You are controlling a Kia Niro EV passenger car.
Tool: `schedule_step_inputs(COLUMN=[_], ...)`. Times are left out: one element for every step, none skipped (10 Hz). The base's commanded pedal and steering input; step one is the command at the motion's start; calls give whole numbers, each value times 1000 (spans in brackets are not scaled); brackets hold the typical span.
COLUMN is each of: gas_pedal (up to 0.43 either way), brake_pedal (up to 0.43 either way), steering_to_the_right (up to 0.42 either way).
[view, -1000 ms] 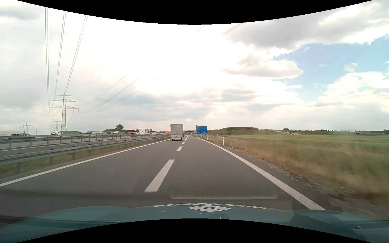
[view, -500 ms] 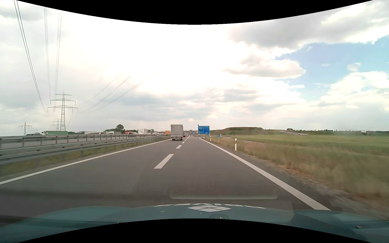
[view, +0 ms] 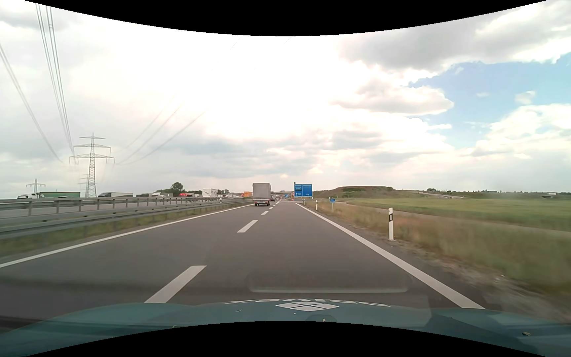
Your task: Follow the waypoints while adhering to traffic rules and regulations
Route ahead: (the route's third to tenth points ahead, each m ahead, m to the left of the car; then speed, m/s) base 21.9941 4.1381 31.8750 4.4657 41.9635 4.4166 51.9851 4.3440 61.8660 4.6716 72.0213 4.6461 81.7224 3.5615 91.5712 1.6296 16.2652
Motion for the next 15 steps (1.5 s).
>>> schedule_step_inputs(gas_pedal=[67, 79, 79, 79, 79, 79, 79, 79, 79, 79, 79, 79, 79, 79, 79], brake_pedal=[0, 0, 0, 0, 0, 0, 0, 0, 0, 0, 0, 0, 0, 0, 0], steering_to_the_right=[-12, -12, -10, -8, -6, -6, -6, -6, -8, -7, -7, -7, -7, -7, -7])
